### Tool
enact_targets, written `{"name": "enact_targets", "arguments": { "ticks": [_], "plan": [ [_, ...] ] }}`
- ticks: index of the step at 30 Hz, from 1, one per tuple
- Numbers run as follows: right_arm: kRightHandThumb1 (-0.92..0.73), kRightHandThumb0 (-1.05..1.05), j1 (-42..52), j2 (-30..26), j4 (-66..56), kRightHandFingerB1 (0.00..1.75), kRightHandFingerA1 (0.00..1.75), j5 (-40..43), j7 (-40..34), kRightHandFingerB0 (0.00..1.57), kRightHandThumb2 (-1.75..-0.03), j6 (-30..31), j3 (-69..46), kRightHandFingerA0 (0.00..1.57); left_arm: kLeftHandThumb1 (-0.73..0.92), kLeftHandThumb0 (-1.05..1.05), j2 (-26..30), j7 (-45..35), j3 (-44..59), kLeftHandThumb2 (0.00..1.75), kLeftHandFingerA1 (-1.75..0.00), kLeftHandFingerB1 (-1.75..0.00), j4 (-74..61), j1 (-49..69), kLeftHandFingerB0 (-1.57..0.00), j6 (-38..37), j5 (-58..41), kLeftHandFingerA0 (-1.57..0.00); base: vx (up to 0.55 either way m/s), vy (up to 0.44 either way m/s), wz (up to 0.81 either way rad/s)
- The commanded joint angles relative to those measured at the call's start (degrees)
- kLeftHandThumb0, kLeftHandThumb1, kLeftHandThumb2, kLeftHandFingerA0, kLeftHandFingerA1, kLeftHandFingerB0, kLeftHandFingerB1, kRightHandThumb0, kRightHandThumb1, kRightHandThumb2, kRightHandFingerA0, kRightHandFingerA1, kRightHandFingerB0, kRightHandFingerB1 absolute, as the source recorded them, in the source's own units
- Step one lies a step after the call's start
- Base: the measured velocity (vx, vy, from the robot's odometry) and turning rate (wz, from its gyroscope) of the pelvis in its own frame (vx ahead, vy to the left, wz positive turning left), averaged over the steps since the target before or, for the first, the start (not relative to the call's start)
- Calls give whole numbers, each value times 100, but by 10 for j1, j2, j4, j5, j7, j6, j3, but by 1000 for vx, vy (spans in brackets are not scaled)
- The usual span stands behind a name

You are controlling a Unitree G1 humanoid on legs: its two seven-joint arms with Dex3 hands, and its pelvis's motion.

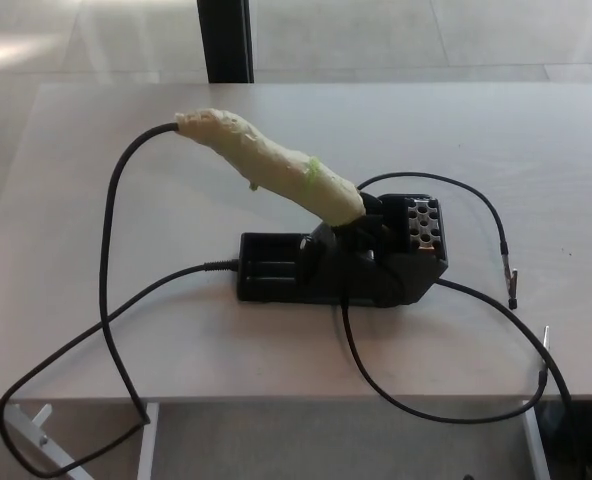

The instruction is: Use the left hand of the robot to grab the soldering gun kept on the middle of the table and pull it out of its base and keep it on the left side of the base

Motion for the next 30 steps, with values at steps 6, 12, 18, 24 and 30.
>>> {"name": "enact_targets", "arguments": {
  "ticks": [6,12,18,24,30],
  "plan": [
    [-62,-55,-9,-10,23,40,68,28,25,40,-58,-27,-5,64,72,-56,15,-29,8,62,-50,-44,17,6,-46,-23,-27,-47,0,0,0],
    [-49,-55,-10,-20,34,42,60,31,38,12,-81,-12,-5,28,76,-58,124,-7,147,63,-66,-47,-194,-116,-44,65,-118,-44,0,0,3],
    [-49,-55,-13,-23,36,42,59,33,40,13,-82,-11,-7,24,71,-63,175,-11,173,61,-96,-71,-440,-304,-32,228,-147,-40,0,0,0],
    [-49,-55,-5,-23,30,42,59,34,41,14,-82,-15,-9,24,71,-43,185,-30,71,60,-64,-48,-466,-480,-32,240,-54,-30,0,0,0],
    [-64,-50,-9,-24,39,30,55,34,42,21,-60,-17,-10,24,70,-41,149,-63,-60,60,-59,-46,-417,-665,-36,200,51,-41,0,0,0]
  ]
}}
